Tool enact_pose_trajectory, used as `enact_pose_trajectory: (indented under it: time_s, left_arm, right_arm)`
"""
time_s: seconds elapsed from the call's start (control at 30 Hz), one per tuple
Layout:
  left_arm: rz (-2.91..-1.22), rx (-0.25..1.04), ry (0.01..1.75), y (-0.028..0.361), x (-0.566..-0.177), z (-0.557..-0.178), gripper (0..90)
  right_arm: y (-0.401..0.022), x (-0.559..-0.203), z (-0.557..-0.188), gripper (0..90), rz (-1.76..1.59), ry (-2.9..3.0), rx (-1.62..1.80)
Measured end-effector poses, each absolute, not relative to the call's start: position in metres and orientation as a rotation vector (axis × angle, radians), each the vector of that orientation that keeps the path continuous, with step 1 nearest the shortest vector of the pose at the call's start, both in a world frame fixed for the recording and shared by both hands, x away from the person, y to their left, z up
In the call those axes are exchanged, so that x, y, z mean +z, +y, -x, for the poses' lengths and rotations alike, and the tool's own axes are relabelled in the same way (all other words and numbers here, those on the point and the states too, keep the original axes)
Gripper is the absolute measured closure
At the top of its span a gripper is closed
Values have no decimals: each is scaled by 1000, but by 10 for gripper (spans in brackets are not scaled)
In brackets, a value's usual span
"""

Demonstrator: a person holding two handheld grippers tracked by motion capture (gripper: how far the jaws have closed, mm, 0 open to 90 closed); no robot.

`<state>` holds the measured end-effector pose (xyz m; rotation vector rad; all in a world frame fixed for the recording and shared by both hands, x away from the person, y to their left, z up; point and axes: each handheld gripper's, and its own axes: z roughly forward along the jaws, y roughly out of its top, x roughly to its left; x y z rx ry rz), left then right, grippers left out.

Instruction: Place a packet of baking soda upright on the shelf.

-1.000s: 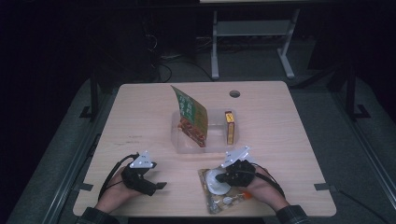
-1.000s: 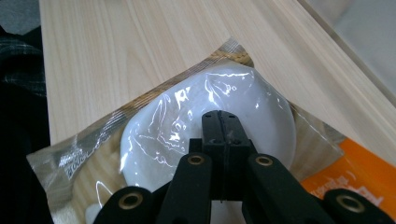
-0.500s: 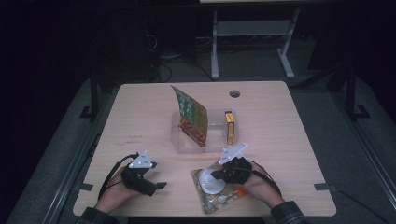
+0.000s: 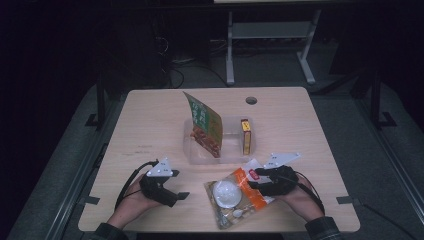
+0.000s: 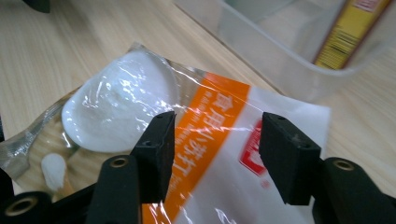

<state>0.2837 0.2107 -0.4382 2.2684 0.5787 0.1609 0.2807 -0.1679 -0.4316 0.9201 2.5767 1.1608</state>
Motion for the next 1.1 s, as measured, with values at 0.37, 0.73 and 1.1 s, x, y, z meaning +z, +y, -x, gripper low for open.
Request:
enact_pose_trajectory:
  time_s: [0.37, 0.73, 1.1]
  left_arm:
    - [-2233, 125, 490, 166, -431, -298, 151]
    - [-2247, 71, 424, 121, -439, -314, 201]
    - [-2293, -90, 419, 91, -463, -320, 358]
  right_arm:
    - [-205, -435, -271, 357, -1027, 2467, 1160]
    - [-220, -435, -271, 346, -1094, 2398, 1179]
    - [-217, -435, -272, 346, -1073, 2399, 1186]
